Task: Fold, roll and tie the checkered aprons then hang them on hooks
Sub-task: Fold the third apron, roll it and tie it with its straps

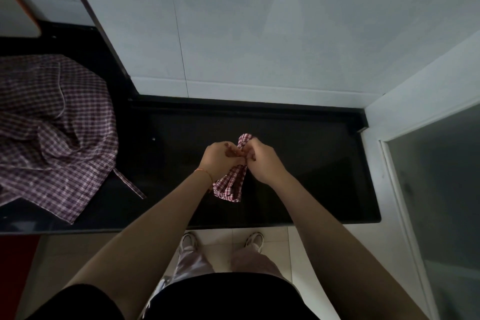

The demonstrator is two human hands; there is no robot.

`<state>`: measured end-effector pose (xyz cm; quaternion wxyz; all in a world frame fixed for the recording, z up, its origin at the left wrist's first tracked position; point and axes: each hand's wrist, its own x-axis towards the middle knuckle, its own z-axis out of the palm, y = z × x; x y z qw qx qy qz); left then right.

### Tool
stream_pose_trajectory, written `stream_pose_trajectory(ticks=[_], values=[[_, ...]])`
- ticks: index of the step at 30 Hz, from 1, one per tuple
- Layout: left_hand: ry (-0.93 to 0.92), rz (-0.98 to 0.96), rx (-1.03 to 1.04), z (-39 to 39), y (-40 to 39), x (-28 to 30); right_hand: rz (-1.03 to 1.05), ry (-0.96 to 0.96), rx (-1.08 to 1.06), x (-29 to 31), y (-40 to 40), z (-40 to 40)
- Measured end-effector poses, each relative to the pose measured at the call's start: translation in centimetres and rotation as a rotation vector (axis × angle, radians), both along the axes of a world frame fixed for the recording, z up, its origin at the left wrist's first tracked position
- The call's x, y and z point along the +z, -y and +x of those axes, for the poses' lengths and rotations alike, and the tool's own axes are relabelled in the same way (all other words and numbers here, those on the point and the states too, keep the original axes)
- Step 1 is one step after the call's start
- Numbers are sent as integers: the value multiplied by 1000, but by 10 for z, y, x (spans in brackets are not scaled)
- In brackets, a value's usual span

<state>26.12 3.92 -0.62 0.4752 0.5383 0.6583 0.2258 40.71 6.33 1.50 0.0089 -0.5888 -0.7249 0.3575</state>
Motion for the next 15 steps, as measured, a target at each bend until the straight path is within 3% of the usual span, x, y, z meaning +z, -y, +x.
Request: stream_pose_trajectory(ticks=[5,15], values=[[56,9,55,2,2,-3,40,27,25,6,3,3],[-84,79,-72,5,-6,4,7,40,-23,-7,-1,0]])
